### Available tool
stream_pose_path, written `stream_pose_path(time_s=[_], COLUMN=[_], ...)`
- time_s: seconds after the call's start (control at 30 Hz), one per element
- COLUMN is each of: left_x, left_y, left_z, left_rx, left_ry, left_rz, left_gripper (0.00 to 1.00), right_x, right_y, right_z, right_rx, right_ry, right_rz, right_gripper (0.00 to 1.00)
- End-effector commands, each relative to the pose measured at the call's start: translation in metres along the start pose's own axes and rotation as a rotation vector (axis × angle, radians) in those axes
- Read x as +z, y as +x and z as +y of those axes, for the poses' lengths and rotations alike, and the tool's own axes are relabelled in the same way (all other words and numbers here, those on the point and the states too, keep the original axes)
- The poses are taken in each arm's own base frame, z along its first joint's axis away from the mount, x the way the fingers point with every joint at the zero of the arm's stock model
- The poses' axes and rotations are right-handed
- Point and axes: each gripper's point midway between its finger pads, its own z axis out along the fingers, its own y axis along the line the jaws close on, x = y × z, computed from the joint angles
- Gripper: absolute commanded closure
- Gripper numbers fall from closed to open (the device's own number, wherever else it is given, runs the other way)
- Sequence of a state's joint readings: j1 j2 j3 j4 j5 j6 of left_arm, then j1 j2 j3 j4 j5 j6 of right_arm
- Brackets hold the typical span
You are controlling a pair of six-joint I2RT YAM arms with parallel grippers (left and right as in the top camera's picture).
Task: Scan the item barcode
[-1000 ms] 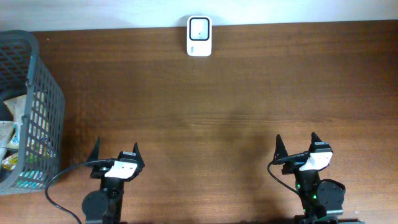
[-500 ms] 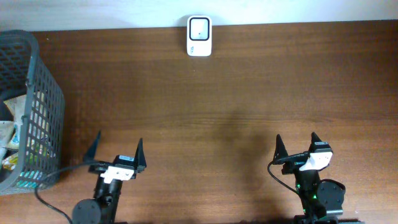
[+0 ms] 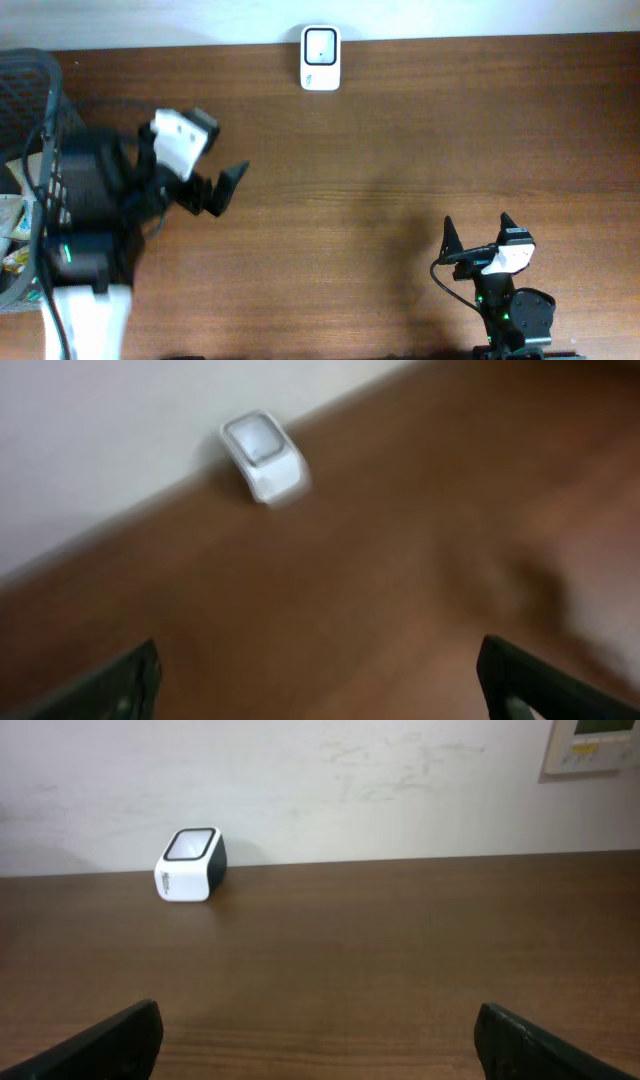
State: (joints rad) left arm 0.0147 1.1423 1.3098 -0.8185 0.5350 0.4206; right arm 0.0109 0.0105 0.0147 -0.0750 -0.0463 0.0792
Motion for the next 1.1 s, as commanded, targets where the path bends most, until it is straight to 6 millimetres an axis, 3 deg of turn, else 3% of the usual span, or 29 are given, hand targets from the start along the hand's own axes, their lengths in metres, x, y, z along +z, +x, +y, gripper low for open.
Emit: stream_pose_path(time_s=[0.0,0.17,0.23,0.27,0.3,0.33,0.4,0.43,0.5,0.6,0.67,0.73,0.87,0.97,1.07], left_x=[0.013,0.04,0.044,0.042,0.033,0.008,-0.042,-0.082,-0.136,-0.157,-0.16,-0.149,-0.147,-0.147,-0.122], left_y=[-0.033,-0.025,-0.032,-0.04,-0.046,-0.052,-0.054,-0.044,-0.01,0.027,0.068,0.107,0.127,0.14,0.172], left_z=[-0.011,-0.006,0.011,0.036,0.076,0.122,0.181,0.218,0.26,0.29,0.318,0.344,0.371,0.376,0.374], left_rx=[-0.086,-0.14,-0.095,-0.128,-0.229,-0.328,-0.473,-0.582,-0.762,-0.83,-0.885,-0.891,-0.9,-0.932,-0.927], left_ry=[0.222,0.299,0.217,0.079,-0.139,-0.391,-0.717,-0.923,-1.195,-1.288,-1.34,-1.279,-1.145,-1.072,-1.019], left_rz=[0.018,0.053,0.031,0.032,0.033,0.007,-0.07,-0.13,-0.188,-0.144,-0.066,0.029,-0.021,-0.034,0.101], left_gripper=[0.01,0.01,0.01,0.01,0.01,0.01,0.01,0.0,0.05,0.03,0.0,0.0,0.0,0.0,0.0], right_x=[0.0,0.0,0.0,0.0,0.0,0.0,0.0,0.0,0.0,0.0,0.0,0.0,0.0,0.0,0.0], right_y=[0.003,0.003,0.003,0.003,0.003,0.003,0.003,0.003,0.003,0.003,0.003,0.003,0.003,0.003,0.003], right_z=[0.001,0.001,0.001,0.001,0.001,0.001,0.001,0.001,0.001,0.001,0.001,0.001,0.001,0.001,0.001], right_rx=[0.003,0.003,0.003,0.003,0.003,0.003,0.003,0.003,0.003,0.003,0.003,0.003,0.003,0.003,0.003], right_ry=[-0.009,-0.008,-0.008,-0.008,-0.008,-0.008,-0.008,-0.008,-0.008,-0.009,-0.009,-0.008,-0.009,-0.008,-0.008], right_rz=[0.003,0.003,0.003,0.003,0.003,0.003,0.003,0.003,0.003,0.003,0.003,0.003,0.003,0.003,0.003], right_gripper=[0.01,0.01,0.01,0.01,0.01,0.01,0.01,0.01,0.01,0.01,0.01,0.01,0.01,0.02,0.02])
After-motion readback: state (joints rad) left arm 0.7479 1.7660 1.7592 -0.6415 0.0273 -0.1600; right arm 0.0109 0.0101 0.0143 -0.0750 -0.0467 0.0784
